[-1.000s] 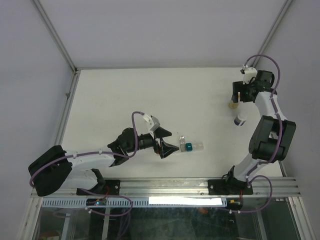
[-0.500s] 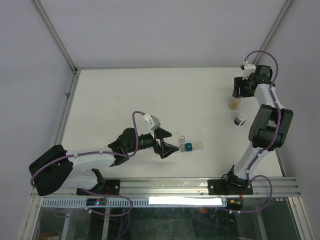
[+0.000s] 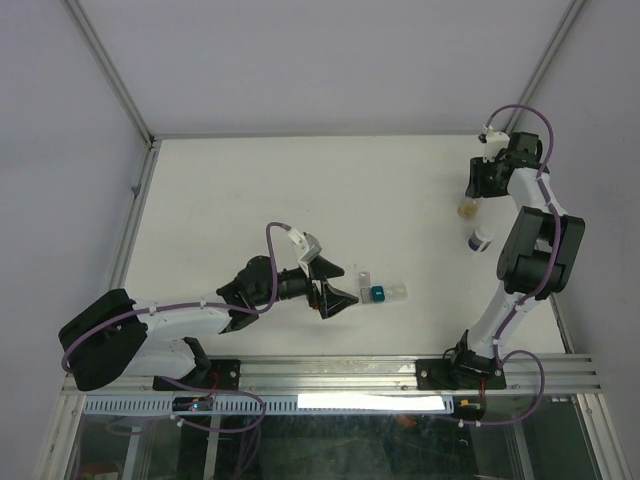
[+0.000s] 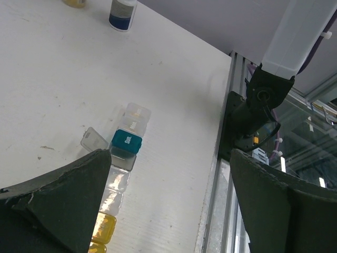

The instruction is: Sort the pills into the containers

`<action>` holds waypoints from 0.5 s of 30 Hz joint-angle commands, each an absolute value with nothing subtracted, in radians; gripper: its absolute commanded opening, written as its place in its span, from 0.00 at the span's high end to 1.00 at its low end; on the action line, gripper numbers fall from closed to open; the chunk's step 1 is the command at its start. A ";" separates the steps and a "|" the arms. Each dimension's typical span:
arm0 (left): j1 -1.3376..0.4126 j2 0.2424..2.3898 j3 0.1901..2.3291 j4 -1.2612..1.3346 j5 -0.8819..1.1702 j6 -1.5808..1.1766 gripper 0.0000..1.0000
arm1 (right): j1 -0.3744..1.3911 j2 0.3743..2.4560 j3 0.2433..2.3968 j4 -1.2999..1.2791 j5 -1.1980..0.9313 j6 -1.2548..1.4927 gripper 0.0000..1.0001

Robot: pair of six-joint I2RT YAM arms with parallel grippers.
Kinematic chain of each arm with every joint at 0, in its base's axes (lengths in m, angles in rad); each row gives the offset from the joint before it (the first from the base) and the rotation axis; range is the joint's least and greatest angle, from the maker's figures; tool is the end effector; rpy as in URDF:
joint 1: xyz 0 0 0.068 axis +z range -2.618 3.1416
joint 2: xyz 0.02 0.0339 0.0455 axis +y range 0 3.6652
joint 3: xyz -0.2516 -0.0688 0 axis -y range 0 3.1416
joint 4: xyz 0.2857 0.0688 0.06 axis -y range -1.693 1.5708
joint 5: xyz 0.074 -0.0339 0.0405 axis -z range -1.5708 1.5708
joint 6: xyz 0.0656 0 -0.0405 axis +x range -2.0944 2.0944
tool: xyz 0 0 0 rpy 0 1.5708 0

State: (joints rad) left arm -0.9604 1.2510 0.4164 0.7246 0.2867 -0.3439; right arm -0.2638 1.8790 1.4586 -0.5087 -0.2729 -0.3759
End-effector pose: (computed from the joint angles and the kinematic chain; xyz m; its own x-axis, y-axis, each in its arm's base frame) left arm 0.1644 -0.2674 0.1659 -0.3786 -0.0230 -0.9253 0.8704 0.3311 -0.3643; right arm 0.4523 -0.1039 0.1815 -0.7544 -0.1624 -0.6360 -0.1952 0.9806 -0.0189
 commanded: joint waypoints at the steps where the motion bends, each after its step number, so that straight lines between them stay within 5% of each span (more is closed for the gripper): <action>1: -0.953 1.217 0.408 0.778 0.353 -0.341 0.01 | -0.261 1.803 1.466 -0.518 -0.296 -0.406 0.77; 15: -0.967 1.082 0.365 0.847 0.333 -0.061 0.02 | -0.063 1.313 1.166 -0.663 -0.687 -0.516 0.96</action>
State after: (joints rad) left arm -0.9611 1.1244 0.3439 0.8158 0.3851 -0.2058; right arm -0.1532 1.4185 1.2152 -0.6147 -0.5217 -0.4808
